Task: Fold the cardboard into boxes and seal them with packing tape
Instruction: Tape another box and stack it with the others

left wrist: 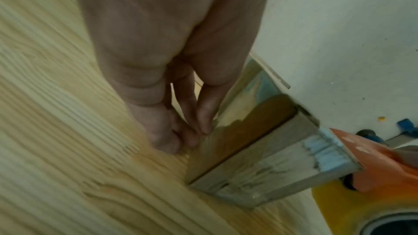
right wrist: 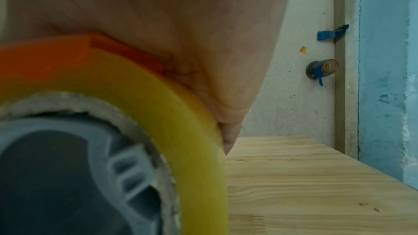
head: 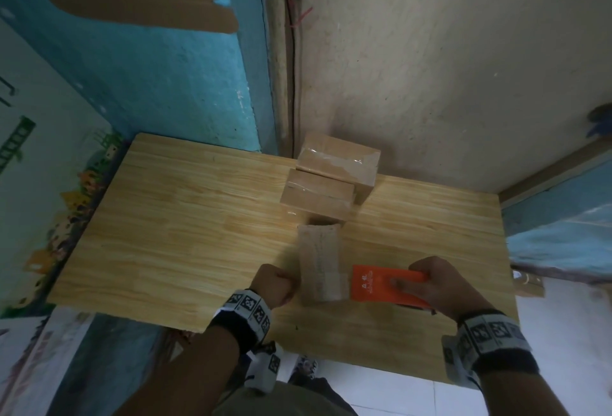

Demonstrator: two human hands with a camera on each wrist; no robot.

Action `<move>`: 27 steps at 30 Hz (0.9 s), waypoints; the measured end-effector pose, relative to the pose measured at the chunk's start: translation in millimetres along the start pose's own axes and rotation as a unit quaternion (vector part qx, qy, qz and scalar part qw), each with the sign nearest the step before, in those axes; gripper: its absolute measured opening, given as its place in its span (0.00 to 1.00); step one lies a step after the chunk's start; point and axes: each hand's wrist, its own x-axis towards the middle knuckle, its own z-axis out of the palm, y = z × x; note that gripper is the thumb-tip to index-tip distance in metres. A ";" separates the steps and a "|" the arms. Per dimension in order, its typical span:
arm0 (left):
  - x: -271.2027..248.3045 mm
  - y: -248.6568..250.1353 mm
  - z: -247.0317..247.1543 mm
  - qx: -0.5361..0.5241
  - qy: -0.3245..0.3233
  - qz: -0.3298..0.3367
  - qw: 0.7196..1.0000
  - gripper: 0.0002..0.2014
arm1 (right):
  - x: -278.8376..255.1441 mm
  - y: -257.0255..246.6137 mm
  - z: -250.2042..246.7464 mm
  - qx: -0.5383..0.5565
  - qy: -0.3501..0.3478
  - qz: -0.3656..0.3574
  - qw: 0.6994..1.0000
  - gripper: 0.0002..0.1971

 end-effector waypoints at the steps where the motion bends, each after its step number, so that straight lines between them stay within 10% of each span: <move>1: -7.0 7.6 0.7 0.016 0.012 0.008 1.000 0.07 | 0.6 -0.9 -0.3 -0.002 0.001 0.003 1.000 0.21; 9: -41.7 36.2 8.0 0.102 0.137 0.050 0.984 0.07 | 4.0 -12.2 11.1 0.002 -0.025 -0.015 1.000 0.22; 15: -38.3 35.4 -12.4 0.005 0.108 0.056 0.993 0.06 | 6.3 -17.8 28.6 0.017 -0.026 -0.034 0.999 0.22; 19: -54.1 54.7 -3.3 0.003 0.139 0.082 0.987 0.24 | 3.9 -20.1 34.6 0.034 -0.026 -0.022 0.999 0.23; 27: -72.6 76.3 27.6 0.338 0.280 0.171 0.882 0.42 | -3.7 -32.0 53.4 0.058 -0.032 -0.031 0.997 0.25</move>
